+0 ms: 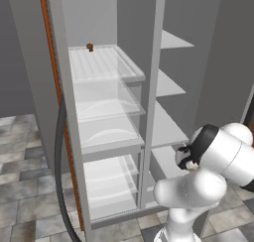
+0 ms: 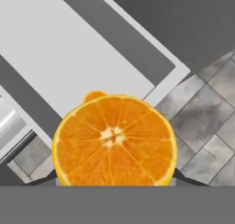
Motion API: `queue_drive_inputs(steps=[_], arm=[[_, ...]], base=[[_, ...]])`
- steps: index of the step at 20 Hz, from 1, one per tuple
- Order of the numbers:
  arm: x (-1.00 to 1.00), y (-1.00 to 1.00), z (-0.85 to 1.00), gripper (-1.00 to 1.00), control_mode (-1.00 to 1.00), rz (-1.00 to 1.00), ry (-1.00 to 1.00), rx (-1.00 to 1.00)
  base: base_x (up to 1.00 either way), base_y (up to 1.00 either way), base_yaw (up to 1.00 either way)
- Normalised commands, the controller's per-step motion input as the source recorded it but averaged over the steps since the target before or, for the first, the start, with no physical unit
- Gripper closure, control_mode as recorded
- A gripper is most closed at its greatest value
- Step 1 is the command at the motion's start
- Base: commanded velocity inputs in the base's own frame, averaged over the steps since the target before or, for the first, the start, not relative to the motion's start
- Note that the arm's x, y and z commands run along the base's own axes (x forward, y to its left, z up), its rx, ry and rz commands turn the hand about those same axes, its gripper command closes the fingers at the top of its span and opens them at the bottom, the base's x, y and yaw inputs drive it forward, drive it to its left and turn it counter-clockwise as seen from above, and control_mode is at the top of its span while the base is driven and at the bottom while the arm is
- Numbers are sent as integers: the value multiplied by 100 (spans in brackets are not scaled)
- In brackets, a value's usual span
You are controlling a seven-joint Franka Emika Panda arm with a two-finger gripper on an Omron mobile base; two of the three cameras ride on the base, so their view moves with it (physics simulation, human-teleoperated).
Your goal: Take the oranges from the fridge shelf and place them in the freezer drawer to begin freezing them.
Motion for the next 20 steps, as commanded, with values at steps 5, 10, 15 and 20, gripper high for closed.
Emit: queue_drive_inputs(steps=[5, 10, 15, 20], arm=[[6, 0, -29, 100, -100, 0, 0, 0], [15, 0, -41, 100, -100, 0, 0, -1], [24, -5, -37, 100, -100, 0, -3, -2], [26, -10, -29, 100, -100, 0, -2, 0]], base=[[0, 0, 0], [0, 0, 0], [0, 0, 0], [0, 0, 0]])
